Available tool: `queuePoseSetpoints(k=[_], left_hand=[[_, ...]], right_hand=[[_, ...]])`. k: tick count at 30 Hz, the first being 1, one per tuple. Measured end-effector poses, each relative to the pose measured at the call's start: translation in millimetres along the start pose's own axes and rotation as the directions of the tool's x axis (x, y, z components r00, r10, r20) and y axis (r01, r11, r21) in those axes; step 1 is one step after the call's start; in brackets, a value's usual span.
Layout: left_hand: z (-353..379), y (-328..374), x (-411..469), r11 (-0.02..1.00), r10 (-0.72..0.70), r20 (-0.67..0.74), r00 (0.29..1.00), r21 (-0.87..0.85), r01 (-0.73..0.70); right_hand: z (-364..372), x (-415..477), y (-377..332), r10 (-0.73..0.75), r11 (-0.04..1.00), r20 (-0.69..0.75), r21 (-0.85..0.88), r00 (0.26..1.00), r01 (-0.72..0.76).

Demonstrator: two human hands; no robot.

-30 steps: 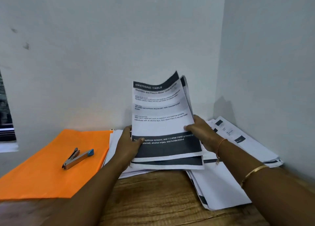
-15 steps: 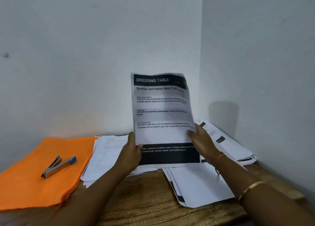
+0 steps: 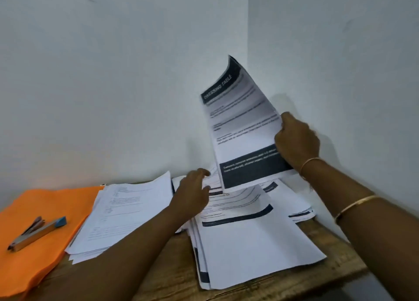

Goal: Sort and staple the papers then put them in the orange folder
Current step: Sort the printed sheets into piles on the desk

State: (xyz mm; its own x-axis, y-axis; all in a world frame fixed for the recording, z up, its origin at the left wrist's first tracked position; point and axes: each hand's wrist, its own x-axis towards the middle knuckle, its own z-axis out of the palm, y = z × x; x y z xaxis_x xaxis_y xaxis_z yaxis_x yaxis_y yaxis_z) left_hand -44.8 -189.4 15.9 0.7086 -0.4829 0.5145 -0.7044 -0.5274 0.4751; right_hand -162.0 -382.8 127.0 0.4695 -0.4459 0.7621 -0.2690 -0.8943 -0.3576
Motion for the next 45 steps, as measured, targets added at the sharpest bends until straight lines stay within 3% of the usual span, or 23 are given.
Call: queuePoseSetpoints(k=[4,8,10,13,21,23,25,29,32,38,45], left_hand=[[34,42,13,0.950,0.243,0.156,0.957,0.160,-0.267],[57,73,33,0.711,0.442,0.398,0.804,0.390,-0.585],[64,79,44,0.578,0.405,0.529,0.746,0.484,-0.657],[70,76,60,0.464,0.345,0.615,0.710,0.546,-0.698],[79,58,80,0.369,0.293,0.676,0.677,0.573,-0.732],[83,55,79,0.386,0.291,0.691,0.662,0.548,-0.742],[83,52,80,0.468,0.306,0.687,0.659,0.495,-0.732],[71,33,79,0.750,0.340,0.531,0.776,0.344,-0.565],[55,12,75,0.843,0.395,0.358,0.846,0.225,-0.489],[41,-18,64,0.888,0.457,0.104,0.883,0.003,-0.460],[26,-20,62,0.934,0.357,0.088,0.930,-0.036,-0.355]], right_hand=[[-18,19,28,0.007,0.970,0.020,-0.243,1.000,-0.002],[-23,26,42,-0.017,0.900,0.090,-0.433,0.996,0.054],[-23,28,47,-0.017,0.874,0.111,-0.480,0.994,0.069],[-22,28,50,-0.023,0.845,0.129,-0.528,0.991,0.088],[-16,23,42,-0.062,0.834,0.157,-0.535,0.986,0.137],[-14,23,39,-0.049,0.825,0.183,-0.546,0.982,0.143],[-11,24,39,-0.040,0.823,0.199,-0.549,0.979,0.145],[-3,23,44,-0.043,0.840,0.199,-0.524,0.979,0.144],[4,21,44,-0.023,0.867,0.219,-0.482,0.976,0.128],[33,13,39,0.064,0.927,0.343,-0.369,0.937,0.072],[91,-8,63,0.272,0.961,0.594,-0.205,0.757,-0.184]])
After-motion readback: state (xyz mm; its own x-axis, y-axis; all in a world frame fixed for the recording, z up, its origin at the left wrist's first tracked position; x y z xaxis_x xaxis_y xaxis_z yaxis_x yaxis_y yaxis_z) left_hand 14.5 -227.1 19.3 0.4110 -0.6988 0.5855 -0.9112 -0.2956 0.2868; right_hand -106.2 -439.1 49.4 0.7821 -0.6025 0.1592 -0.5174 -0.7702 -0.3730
